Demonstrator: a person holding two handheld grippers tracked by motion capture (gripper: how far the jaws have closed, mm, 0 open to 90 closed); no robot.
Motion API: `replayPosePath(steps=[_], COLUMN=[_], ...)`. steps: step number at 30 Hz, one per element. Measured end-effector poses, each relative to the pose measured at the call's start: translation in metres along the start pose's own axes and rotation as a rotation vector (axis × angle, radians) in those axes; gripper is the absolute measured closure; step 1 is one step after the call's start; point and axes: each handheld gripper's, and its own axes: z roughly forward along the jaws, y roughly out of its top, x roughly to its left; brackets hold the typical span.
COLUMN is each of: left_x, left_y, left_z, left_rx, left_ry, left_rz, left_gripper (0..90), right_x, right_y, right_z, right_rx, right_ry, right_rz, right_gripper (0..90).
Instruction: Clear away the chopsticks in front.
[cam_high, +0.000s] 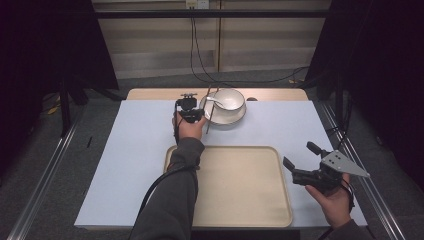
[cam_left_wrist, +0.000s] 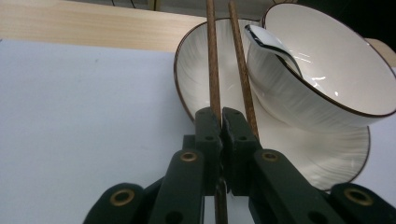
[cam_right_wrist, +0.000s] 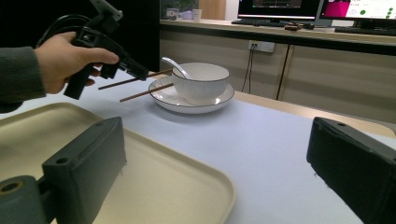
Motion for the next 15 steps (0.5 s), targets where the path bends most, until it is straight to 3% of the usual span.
replayPosePath(steps=[8, 10, 14, 15], left_x=[0.008, 0.013, 0.019, 0.023], left_y=[-0.012, -0.017, -0.026, -0.032], left_z=[-0.031, -0.048, -0.065, -0.076], left_rx=[-0.022, -0.037, -0.046, -0.063], left_ry=[0.012, 0.003, -0.004, -0.010], left_rz=[-0.011, 0.001, -0.016, -0.022], left_gripper=[86.0, 86.0, 86.0, 86.0], right_x=[0.001, 0.001, 0.000, 0.001], right_y=[0.000, 0.000, 0.000, 0.000], right_z=[0.000, -0.001, 0.000, 0.000], right_rx=[0.004, 0.005, 0.000, 0.000], right_ry=[0.002, -0.002, -0.002, -0.005], right_rz=[-0.003, 0.005, -0.002, 0.002], right_gripper=[4.1, 4.1, 4.1, 4.1])
